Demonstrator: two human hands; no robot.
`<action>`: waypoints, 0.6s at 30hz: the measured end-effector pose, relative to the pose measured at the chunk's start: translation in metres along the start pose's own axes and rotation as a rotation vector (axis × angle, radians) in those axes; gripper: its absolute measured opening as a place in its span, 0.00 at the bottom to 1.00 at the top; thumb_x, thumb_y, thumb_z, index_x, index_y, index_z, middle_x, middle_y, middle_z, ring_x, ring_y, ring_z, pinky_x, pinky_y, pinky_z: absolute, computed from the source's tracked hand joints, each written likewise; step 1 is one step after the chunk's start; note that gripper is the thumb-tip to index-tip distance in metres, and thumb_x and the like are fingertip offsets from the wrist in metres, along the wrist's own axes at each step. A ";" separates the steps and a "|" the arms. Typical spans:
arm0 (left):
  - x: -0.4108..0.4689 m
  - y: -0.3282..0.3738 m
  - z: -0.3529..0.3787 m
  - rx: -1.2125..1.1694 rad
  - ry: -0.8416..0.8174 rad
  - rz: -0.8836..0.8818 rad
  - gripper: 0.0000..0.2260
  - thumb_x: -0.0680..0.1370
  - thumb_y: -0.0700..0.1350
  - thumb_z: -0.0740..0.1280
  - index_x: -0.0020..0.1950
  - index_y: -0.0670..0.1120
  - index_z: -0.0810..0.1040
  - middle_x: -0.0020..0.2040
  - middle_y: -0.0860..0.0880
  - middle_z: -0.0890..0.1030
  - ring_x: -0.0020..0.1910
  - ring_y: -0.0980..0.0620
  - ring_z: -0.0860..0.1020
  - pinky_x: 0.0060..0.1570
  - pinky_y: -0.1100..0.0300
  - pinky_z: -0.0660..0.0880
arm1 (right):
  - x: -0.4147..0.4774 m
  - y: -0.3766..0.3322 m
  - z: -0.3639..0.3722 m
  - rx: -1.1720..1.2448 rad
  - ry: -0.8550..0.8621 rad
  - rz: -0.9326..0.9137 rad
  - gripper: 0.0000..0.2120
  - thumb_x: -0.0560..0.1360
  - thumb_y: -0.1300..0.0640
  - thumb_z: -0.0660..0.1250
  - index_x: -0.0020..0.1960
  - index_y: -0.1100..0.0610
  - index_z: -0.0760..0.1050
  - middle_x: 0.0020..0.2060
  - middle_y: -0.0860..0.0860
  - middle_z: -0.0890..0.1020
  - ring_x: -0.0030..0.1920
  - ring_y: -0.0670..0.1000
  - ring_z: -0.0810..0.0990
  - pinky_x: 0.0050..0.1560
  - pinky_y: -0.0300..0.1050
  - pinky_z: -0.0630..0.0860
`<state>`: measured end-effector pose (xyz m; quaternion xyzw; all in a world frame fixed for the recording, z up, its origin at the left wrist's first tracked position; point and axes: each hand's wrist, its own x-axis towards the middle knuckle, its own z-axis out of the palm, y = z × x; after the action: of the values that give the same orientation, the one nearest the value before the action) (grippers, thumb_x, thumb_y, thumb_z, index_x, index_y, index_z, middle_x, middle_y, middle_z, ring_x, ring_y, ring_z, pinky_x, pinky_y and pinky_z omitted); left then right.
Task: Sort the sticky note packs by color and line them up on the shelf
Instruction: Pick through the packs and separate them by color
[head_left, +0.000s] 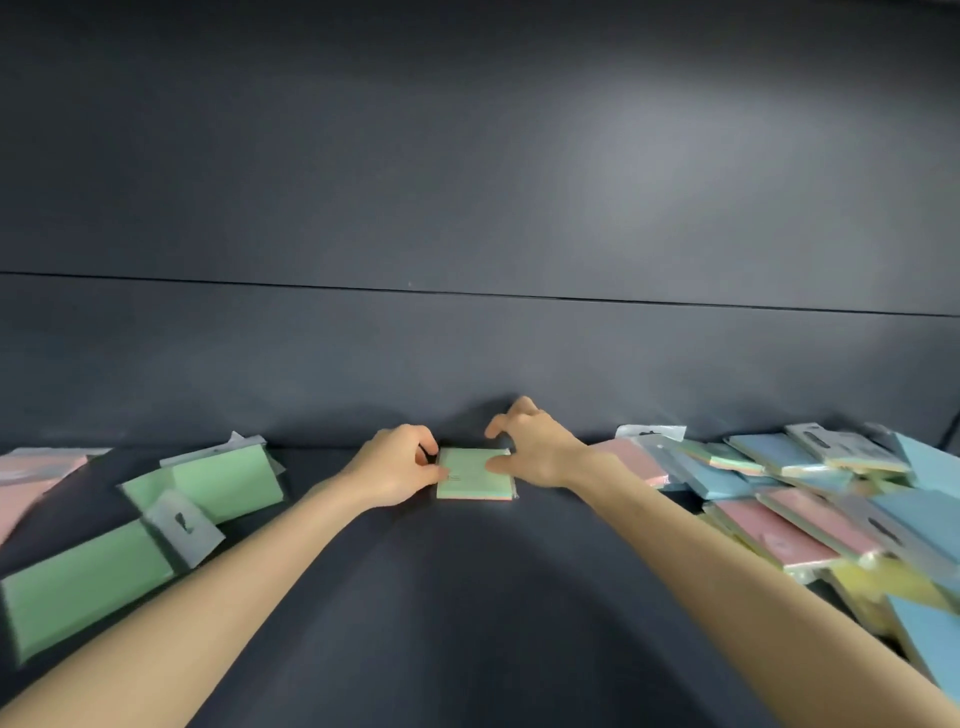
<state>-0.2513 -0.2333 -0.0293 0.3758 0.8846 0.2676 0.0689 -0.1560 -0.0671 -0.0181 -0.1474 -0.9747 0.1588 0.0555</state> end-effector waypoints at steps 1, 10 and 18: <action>-0.001 0.002 0.001 0.050 0.006 0.009 0.14 0.75 0.50 0.69 0.58 0.47 0.76 0.50 0.50 0.80 0.49 0.50 0.77 0.49 0.58 0.73 | 0.000 0.003 0.000 -0.017 -0.002 -0.008 0.21 0.74 0.55 0.66 0.66 0.55 0.70 0.61 0.55 0.65 0.61 0.57 0.69 0.62 0.48 0.69; 0.000 0.050 0.006 0.242 0.041 0.213 0.14 0.78 0.49 0.62 0.63 0.49 0.72 0.59 0.51 0.73 0.60 0.50 0.71 0.58 0.54 0.70 | -0.029 0.036 -0.032 -0.099 0.092 0.018 0.20 0.75 0.53 0.65 0.66 0.55 0.70 0.64 0.56 0.67 0.65 0.58 0.68 0.64 0.51 0.69; 0.010 0.103 0.040 0.124 -0.115 0.397 0.17 0.78 0.51 0.63 0.65 0.47 0.71 0.61 0.49 0.72 0.61 0.50 0.71 0.58 0.54 0.71 | -0.088 0.097 -0.066 -0.100 0.199 0.266 0.19 0.75 0.54 0.66 0.64 0.55 0.72 0.63 0.56 0.69 0.65 0.59 0.68 0.64 0.48 0.66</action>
<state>-0.1808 -0.1502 -0.0086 0.5610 0.8024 0.1992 0.0420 -0.0357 0.0133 0.0069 -0.2924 -0.9430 0.1007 0.1229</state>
